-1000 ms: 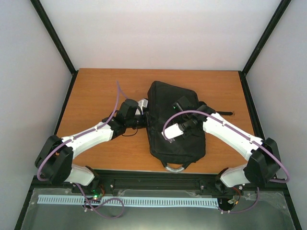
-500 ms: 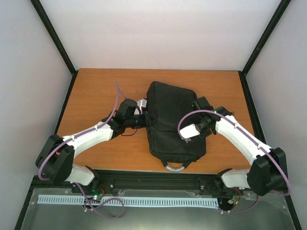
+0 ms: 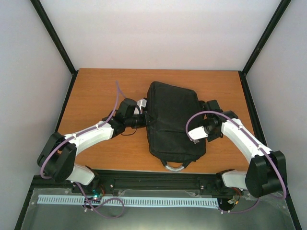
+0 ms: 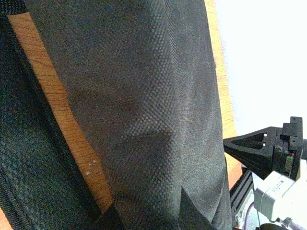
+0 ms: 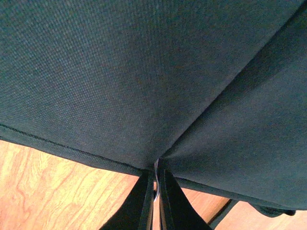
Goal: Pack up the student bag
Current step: Zip the student bag at the center of the board, then reset both arms
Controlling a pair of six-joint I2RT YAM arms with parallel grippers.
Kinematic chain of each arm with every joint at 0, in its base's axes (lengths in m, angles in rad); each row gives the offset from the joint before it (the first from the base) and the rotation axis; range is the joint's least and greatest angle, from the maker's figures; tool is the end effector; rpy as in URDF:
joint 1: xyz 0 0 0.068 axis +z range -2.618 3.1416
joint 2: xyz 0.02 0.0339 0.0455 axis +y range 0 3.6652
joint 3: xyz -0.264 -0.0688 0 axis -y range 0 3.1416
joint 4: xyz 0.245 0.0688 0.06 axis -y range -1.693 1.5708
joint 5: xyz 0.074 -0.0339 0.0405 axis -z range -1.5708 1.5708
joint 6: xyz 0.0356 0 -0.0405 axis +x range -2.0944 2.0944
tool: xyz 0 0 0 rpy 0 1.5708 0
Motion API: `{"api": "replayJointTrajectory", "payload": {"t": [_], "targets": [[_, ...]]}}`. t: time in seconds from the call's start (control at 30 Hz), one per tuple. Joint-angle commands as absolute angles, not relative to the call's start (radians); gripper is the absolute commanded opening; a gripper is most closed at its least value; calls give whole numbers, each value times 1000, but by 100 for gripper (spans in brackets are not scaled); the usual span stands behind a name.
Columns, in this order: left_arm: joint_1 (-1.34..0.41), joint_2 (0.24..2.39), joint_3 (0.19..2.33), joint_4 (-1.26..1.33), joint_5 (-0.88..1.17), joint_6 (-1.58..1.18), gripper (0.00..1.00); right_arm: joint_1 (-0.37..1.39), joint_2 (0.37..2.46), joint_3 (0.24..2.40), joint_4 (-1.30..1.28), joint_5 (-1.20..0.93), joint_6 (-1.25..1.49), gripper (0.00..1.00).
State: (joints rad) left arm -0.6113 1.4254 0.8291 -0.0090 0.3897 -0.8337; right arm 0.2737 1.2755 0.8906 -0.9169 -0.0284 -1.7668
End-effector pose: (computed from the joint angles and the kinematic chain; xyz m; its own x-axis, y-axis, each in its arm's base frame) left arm 0.2429 -0.1868 0.2259 -0.8957 -0.2086 -0.3927 0.1838 0.6304 -0.7542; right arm 0.2134 0.0610 0.2240 0.4529 -0.8912 0.0249 -0.8563 -0.4426 -0.2660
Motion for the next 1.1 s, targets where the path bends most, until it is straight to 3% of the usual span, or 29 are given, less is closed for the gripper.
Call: {"api": "replayJointTrajectory", "payload": {"t": [0.0, 0.2, 0.27, 0.33, 0.4, 0.43, 0.6, 0.67, 0.7, 0.77, 0.8, 0.97, 1.07], "targets": [[-579, 1416, 864, 110, 380, -804, 1, 209, 1276, 857, -938, 45, -1822, 3], [-576, 1430, 865, 107, 397, -797, 1, 175, 1296, 896, -958, -33, -1755, 3], [-577, 1429, 883, 74, 392, -786, 7, 169, 1298, 945, -987, -116, -1679, 3], [-577, 1427, 915, -1, 367, -764, 24, 165, 1286, 999, -1001, -201, -1544, 16], [-576, 1425, 958, -112, 334, -731, 55, 160, 1259, 1044, -1002, -302, -1410, 33], [-576, 1423, 982, -167, 313, -710, 63, 159, 1239, 1053, -1000, -340, -1345, 39], [-575, 1376, 1073, -422, 203, -602, 88, 156, 1080, 1000, -828, -402, -964, 57], [-576, 1346, 1109, -511, 152, -556, 96, 156, 1029, 962, -718, -341, -804, 70], [-576, 1334, 1129, -556, 117, -533, 99, 155, 1013, 954, -673, -306, -733, 83], [-575, 1310, 1165, -628, 41, -489, 100, 146, 999, 957, -627, -249, -608, 97], [-576, 1302, 1186, -665, -1, -470, 100, 138, 999, 965, -612, -226, -538, 100], [-577, 1274, 1303, -843, -298, -423, 100, 79, 1007, 1036, -592, -192, -240, 100], [-575, 1208, 1246, -822, -472, -435, 100, 78, 990, 1020, -541, -101, -100, 100]]}}
